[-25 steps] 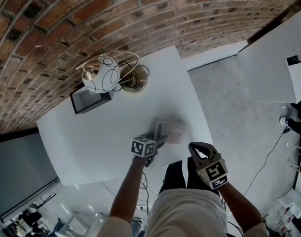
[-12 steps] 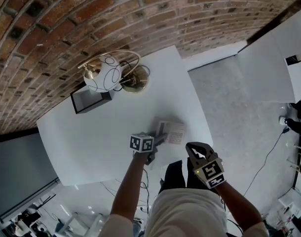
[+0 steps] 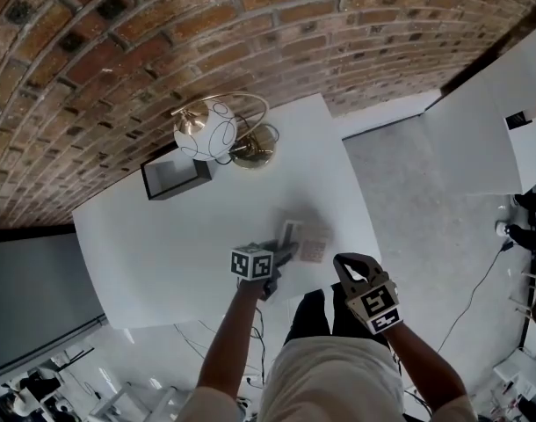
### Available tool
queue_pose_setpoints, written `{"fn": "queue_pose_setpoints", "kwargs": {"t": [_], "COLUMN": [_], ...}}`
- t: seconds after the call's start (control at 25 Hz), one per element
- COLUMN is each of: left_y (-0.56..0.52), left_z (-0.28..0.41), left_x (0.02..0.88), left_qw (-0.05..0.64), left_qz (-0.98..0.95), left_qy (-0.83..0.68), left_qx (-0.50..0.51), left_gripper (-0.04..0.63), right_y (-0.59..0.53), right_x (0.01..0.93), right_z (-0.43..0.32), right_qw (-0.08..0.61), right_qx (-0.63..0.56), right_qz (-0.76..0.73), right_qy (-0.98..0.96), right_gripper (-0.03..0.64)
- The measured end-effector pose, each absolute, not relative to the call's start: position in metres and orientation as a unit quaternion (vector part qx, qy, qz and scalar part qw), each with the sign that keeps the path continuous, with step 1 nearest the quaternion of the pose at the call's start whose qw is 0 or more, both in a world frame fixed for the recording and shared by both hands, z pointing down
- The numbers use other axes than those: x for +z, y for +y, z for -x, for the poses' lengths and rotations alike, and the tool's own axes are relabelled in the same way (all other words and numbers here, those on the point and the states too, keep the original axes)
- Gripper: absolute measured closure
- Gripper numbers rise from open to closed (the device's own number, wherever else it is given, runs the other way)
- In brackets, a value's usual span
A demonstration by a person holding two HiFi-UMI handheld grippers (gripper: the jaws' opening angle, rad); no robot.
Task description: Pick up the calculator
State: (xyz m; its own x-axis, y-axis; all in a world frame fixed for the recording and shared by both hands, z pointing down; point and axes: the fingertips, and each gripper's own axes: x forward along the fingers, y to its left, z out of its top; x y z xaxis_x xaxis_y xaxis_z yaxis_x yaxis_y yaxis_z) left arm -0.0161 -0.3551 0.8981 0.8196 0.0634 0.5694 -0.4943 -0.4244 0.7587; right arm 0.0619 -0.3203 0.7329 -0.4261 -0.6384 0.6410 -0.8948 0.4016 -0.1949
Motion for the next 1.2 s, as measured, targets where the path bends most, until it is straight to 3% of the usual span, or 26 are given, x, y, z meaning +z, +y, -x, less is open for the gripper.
{"fn": "queue_pose_setpoints", "kwargs": {"t": [0.92, 1.2], "left_y": [-0.36, -0.353], "left_z": [0.059, 0.077], "left_x": [0.739, 0.697], "left_qw": [0.421, 0.438], "left_qz": [-0.864, -0.853], "left_qy": [-0.234, -0.272], "left_qx": [0.145, 0.083], "left_gripper": [0.466, 0.469], "right_y": [-0.323, -0.323], "right_x": [0.639, 0.605], "right_z": [-0.021, -0.017], "right_qw": [0.223, 0.205], "right_qx": [0.171, 0.136], "right_qz": [-0.481, -0.488], "right_qy": [-0.831, -0.838], "right_gripper": [0.605, 0.606]}}
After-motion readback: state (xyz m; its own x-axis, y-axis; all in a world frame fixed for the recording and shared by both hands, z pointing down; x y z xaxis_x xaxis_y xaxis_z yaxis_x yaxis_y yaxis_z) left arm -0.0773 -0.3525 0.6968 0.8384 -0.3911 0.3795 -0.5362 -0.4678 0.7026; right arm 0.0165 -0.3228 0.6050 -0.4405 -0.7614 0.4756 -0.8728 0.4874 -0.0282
